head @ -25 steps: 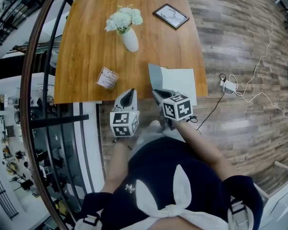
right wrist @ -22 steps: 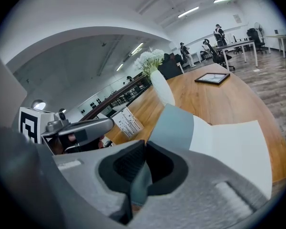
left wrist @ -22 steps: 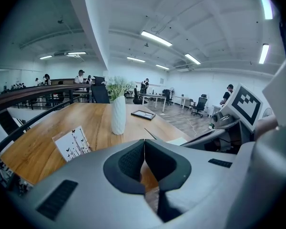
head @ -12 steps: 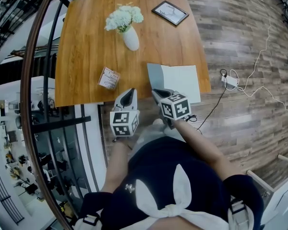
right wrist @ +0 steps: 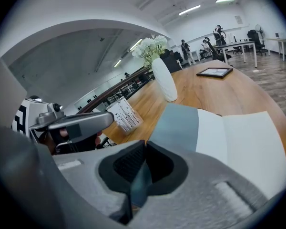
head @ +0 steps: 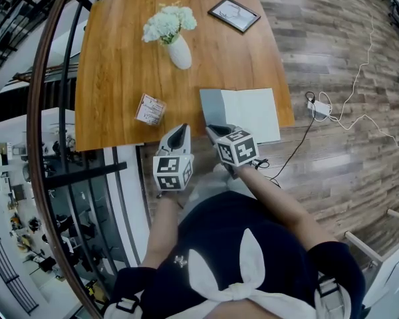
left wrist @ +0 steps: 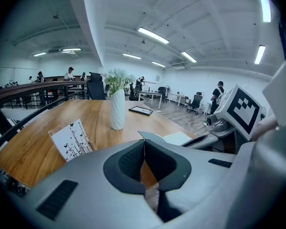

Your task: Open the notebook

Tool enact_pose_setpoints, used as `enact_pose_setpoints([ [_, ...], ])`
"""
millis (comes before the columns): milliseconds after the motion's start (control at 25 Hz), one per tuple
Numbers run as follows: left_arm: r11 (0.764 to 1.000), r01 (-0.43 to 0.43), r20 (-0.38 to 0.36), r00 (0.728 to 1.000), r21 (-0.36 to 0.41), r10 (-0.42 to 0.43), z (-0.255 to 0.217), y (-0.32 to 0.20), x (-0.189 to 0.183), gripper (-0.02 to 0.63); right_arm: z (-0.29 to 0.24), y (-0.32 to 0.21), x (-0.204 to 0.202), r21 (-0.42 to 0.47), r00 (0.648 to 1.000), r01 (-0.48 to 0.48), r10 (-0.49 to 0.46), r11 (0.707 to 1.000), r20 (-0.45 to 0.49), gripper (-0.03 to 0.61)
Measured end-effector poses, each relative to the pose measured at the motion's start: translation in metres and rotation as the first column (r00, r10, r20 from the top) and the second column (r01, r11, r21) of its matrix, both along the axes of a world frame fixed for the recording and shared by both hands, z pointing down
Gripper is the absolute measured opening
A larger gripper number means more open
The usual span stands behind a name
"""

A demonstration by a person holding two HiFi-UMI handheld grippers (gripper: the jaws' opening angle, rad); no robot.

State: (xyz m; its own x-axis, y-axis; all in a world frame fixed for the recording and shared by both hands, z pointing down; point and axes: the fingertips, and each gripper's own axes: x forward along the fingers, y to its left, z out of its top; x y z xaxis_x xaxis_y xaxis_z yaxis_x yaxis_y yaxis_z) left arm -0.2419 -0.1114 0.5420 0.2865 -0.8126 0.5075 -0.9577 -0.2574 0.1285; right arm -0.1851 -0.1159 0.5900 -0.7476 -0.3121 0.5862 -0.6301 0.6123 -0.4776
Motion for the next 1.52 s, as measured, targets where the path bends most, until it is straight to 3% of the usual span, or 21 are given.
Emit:
enact_pose_setpoints([
  [1040, 0.998, 0.009, -0.008, 1.000, -0.054, -0.010, 0.032, -0.005, -0.016, 0.020, 0.078, 0.003, -0.034, -0.034, 0.981, 0.077, -0.082, 0.996, -0.173, 0.008],
  [1520, 0.999, 0.015, -0.009, 1.000, -0.052, -0.016, 0.031, -0.001, -0.020, 0.020, 0.079, 0.009, -0.037, -0.044, 0.966, 0.103, -0.111, 0.994, -0.234, 0.011],
])
